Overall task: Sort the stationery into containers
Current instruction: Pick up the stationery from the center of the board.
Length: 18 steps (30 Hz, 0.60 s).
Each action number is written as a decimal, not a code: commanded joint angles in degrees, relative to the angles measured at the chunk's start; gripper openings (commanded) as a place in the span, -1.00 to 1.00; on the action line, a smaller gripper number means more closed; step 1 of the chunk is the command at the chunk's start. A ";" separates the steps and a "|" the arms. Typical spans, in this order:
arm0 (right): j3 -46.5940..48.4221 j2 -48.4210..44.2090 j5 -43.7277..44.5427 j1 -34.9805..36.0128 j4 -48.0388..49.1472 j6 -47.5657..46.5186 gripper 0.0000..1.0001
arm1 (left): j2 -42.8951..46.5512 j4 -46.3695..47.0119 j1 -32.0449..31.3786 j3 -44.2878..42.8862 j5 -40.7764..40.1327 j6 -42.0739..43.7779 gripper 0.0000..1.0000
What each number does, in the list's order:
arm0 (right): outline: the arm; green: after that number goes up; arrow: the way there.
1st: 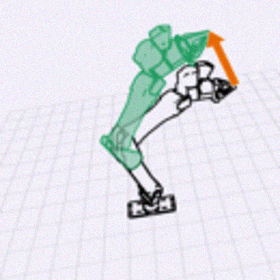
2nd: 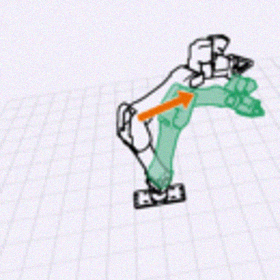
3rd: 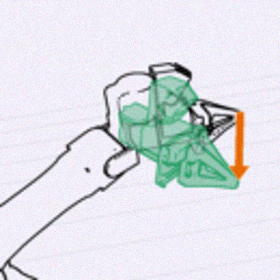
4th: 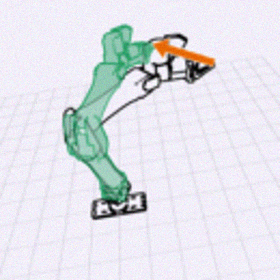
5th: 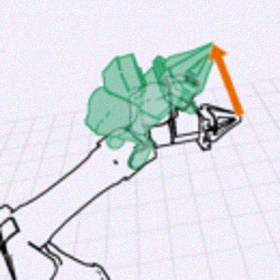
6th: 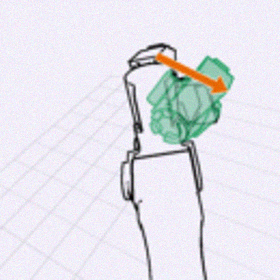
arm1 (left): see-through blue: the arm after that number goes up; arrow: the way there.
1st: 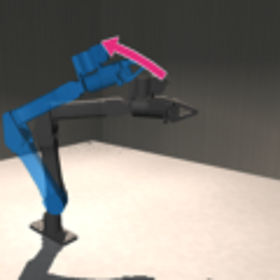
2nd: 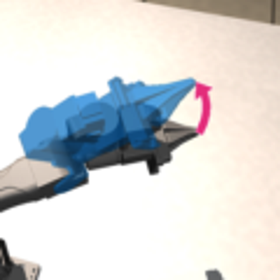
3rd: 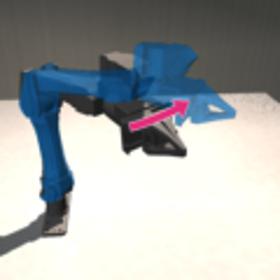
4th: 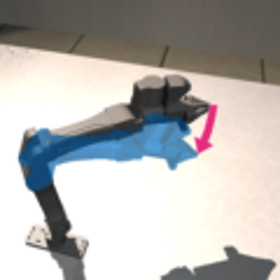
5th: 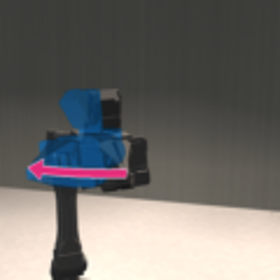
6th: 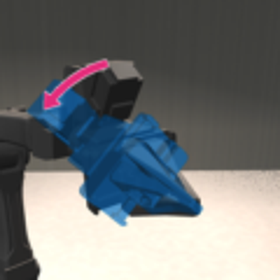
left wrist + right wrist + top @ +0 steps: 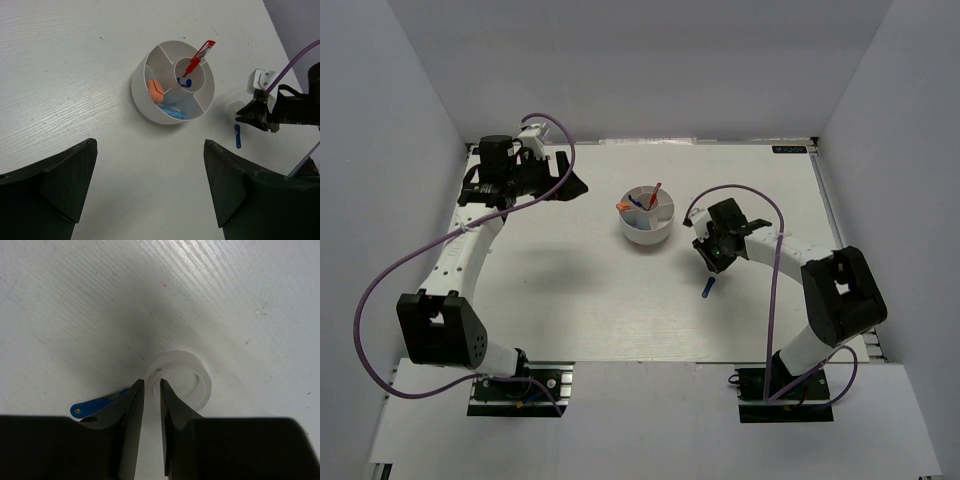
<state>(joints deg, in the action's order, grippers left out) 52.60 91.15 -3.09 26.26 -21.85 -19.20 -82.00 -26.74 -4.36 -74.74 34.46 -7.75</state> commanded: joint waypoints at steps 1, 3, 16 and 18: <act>-0.22 1.13 0.54 -0.25 1.81 -1.37 -0.48 | 0.43 0.02 0.14 -1.46 1.31 0.72 0.94; -0.22 1.31 0.37 -0.33 1.89 -1.37 -0.44 | 0.43 0.02 0.14 -1.55 1.31 0.80 0.94; 4.34 -10.99 -15.50 -1.65 -1.97 -0.14 -1.00 | 3.94 6.60 0.14 3.63 10.62 -2.61 0.91; 8.47 -13.97 -25.53 -2.26 -1.36 1.96 -1.00 | 3.95 7.84 0.14 4.25 12.90 -3.50 0.91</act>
<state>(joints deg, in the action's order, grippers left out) 54.22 82.91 -14.00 24.88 -24.47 -19.46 -81.03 -22.70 -4.34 -71.53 41.65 -9.56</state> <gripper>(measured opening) 0.048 0.960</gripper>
